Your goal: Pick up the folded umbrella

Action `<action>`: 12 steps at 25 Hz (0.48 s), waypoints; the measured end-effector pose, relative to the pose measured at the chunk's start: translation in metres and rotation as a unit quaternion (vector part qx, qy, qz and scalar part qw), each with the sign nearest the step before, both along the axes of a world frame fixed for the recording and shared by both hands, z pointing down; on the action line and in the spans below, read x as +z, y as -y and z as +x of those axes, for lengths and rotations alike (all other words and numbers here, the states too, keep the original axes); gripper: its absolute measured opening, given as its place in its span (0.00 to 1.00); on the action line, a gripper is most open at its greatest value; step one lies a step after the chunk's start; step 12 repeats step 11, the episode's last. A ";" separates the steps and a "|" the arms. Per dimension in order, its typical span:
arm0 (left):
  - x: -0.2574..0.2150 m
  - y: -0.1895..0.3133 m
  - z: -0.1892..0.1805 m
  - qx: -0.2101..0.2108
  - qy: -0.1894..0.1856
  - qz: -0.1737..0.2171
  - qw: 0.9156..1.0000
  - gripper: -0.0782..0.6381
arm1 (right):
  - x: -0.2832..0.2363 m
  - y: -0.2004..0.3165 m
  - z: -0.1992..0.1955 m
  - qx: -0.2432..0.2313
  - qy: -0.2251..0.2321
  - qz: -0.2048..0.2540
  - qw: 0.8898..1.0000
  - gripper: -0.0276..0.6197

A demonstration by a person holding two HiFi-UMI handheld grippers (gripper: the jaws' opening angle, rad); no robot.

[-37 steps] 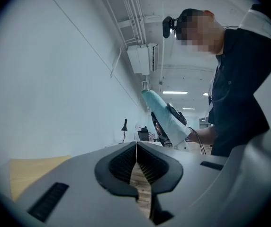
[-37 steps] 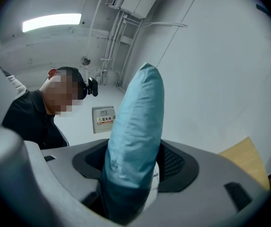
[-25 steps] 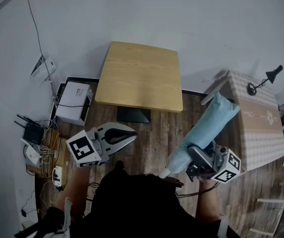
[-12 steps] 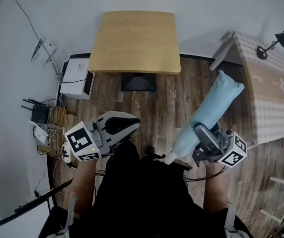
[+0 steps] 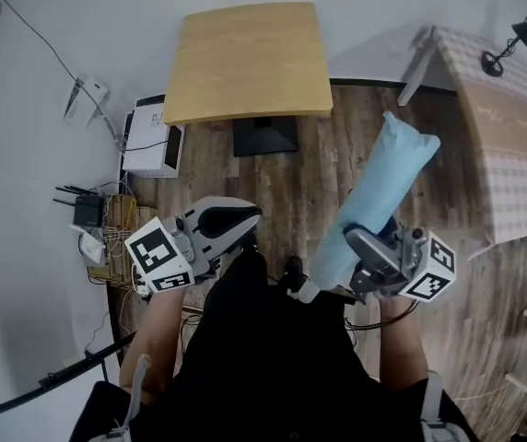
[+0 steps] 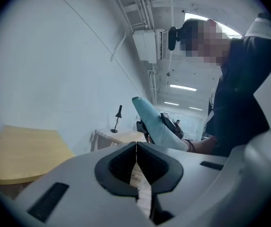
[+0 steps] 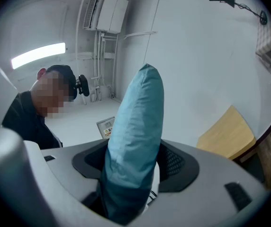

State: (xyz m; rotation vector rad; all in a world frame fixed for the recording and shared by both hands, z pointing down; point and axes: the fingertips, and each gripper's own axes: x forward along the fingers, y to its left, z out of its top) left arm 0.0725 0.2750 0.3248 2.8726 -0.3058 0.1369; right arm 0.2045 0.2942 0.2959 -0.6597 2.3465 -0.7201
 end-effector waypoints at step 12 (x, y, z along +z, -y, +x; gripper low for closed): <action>0.010 -0.010 -0.019 -0.017 -0.004 -0.020 1.000 0.13 | 0.014 0.006 -0.011 -0.025 -0.015 -0.011 1.000 0.51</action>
